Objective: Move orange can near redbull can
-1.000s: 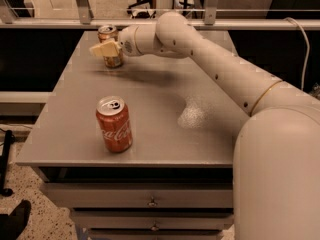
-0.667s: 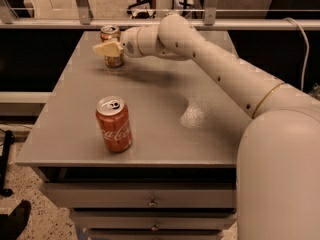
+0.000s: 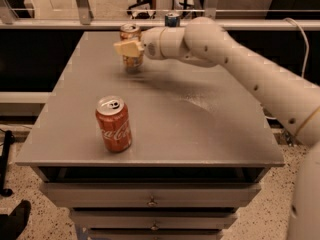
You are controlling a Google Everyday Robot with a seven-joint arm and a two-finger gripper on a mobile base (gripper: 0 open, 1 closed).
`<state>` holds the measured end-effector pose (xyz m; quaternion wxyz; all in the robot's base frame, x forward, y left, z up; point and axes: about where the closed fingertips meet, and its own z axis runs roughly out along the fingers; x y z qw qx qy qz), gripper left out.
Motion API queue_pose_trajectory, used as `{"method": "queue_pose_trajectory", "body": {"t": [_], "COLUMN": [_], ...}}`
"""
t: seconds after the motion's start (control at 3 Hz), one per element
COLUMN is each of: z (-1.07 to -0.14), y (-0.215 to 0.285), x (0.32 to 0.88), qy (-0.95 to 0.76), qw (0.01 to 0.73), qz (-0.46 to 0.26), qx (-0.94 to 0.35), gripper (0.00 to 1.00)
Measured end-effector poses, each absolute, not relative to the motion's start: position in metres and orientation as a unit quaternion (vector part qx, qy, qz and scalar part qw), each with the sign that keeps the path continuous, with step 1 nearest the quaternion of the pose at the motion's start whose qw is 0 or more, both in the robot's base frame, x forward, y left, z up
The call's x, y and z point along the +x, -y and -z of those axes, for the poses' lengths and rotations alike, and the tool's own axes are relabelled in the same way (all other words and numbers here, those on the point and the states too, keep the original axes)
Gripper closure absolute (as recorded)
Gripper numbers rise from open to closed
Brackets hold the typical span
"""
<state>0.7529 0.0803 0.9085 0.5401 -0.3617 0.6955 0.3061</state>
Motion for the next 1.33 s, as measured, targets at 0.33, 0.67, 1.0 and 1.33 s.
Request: {"method": "queue_pose_trajectory", "body": {"t": [0.33, 0.67, 1.0, 1.33], "z": [-0.92, -0.911, -0.893, -0.889], "y": [-0.019, 0.064, 0.108, 0.124], "x": [0.737, 0.731, 0.74, 0.762], "qy": [-0.711, -0.739, -0.752, -0.749], "qw": [0.549, 0.551, 0.554, 0.567], "qz": [-0.272, -0.229, -0.215, -0.211], "qx": [-0.345, -0.313, -0.286, -0.271], "gripper": [1.0, 1.0, 1.0, 1.0]}}
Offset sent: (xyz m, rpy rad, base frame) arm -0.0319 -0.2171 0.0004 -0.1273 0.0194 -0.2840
